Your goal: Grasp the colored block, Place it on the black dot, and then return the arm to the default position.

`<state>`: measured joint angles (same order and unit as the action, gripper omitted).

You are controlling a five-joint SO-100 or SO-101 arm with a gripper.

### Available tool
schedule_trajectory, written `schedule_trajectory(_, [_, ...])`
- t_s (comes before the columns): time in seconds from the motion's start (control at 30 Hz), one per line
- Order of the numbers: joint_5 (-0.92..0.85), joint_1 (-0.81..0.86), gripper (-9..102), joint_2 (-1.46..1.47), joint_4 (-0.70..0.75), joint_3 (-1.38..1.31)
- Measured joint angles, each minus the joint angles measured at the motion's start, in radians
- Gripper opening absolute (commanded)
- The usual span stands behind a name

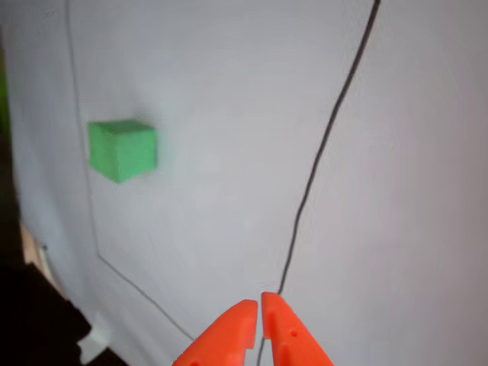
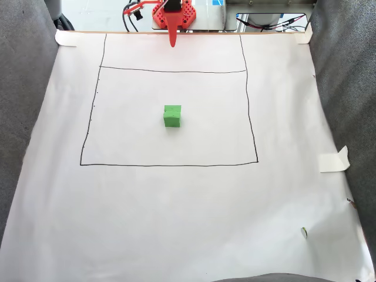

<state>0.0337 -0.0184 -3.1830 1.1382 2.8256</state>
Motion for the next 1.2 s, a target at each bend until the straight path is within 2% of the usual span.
schedule_trajectory(0.43, [-0.026, 0.044, 0, -0.087, -0.051, 0.089])
schedule_trajectory(0.8, [-0.101, 0.038, 0, -0.080, -0.173, 0.218])
schedule_trajectory(1.2, [-0.106, 0.041, 0, -0.080, -0.183, 0.219])
